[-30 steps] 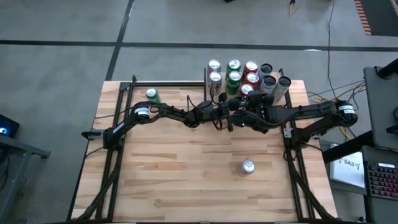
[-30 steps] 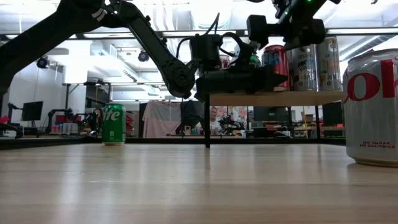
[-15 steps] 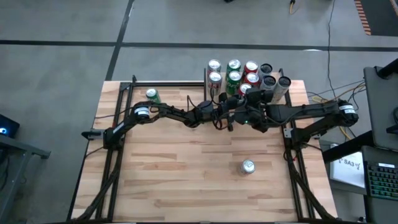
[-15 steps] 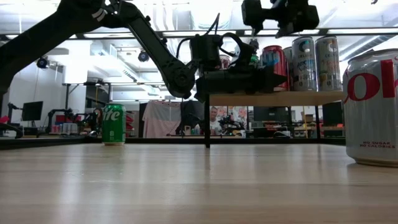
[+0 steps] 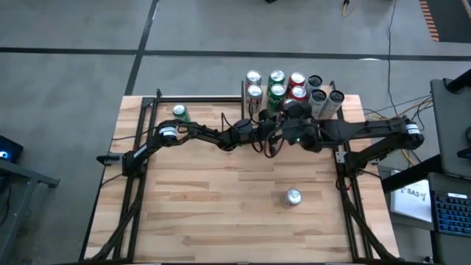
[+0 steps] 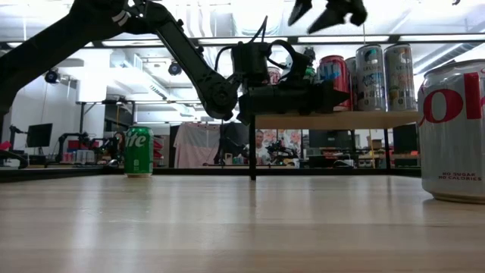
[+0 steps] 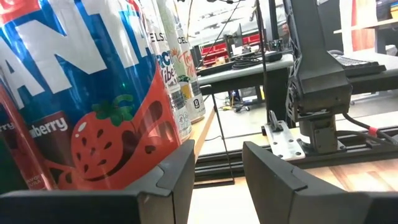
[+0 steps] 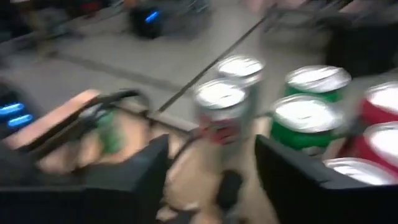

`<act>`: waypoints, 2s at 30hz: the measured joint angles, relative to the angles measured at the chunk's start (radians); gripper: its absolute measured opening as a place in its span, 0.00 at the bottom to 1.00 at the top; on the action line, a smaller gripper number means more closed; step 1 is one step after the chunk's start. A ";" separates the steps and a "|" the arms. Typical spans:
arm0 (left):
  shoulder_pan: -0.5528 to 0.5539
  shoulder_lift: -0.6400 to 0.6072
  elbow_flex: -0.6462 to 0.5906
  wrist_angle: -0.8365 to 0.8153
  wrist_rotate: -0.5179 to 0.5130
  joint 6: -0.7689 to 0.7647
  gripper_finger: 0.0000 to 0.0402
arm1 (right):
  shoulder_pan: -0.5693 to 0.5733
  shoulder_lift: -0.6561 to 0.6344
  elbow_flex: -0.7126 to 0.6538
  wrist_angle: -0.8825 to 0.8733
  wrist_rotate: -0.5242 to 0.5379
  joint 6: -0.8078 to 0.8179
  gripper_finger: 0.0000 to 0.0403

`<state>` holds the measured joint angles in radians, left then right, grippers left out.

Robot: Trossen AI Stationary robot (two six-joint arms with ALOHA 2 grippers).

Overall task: Place canned beverage on shelf
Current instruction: Put the orange soda can on the shelf aligned in front of the other orange soda can

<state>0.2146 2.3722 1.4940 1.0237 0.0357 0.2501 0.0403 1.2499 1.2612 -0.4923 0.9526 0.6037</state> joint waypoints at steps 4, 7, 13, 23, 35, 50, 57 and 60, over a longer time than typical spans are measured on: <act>0.000 0.000 0.000 0.000 0.000 0.000 0.30 | -0.026 0.009 0.079 -0.088 -0.157 0.032 0.19; 0.000 0.000 0.000 0.000 0.000 0.000 0.30 | -0.040 0.028 0.154 -0.263 -0.182 0.096 0.06; 0.000 0.000 0.000 0.000 0.000 0.000 0.30 | -0.061 0.099 0.295 -0.606 -0.195 0.296 0.02; 0.000 0.000 0.000 0.000 0.000 0.002 0.30 | -0.107 0.184 0.392 -0.749 -0.258 0.338 0.02; 0.000 0.000 0.000 0.000 0.000 0.002 0.30 | -0.172 0.211 0.404 -0.789 -0.275 0.302 0.02; 0.000 0.000 0.000 0.000 0.001 0.002 0.30 | -0.179 0.258 0.403 -0.783 -0.273 0.277 0.02; 0.000 0.000 0.000 0.000 0.001 -0.002 0.30 | -0.179 0.259 0.403 -0.797 -0.272 0.286 0.02; 0.000 0.000 0.000 0.000 0.001 -0.004 0.30 | -0.179 0.259 0.403 -0.818 -0.272 0.295 0.02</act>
<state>0.2146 2.3722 1.4937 1.0241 0.0364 0.2459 -0.1383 1.5085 1.6646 -1.3103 0.6804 0.8984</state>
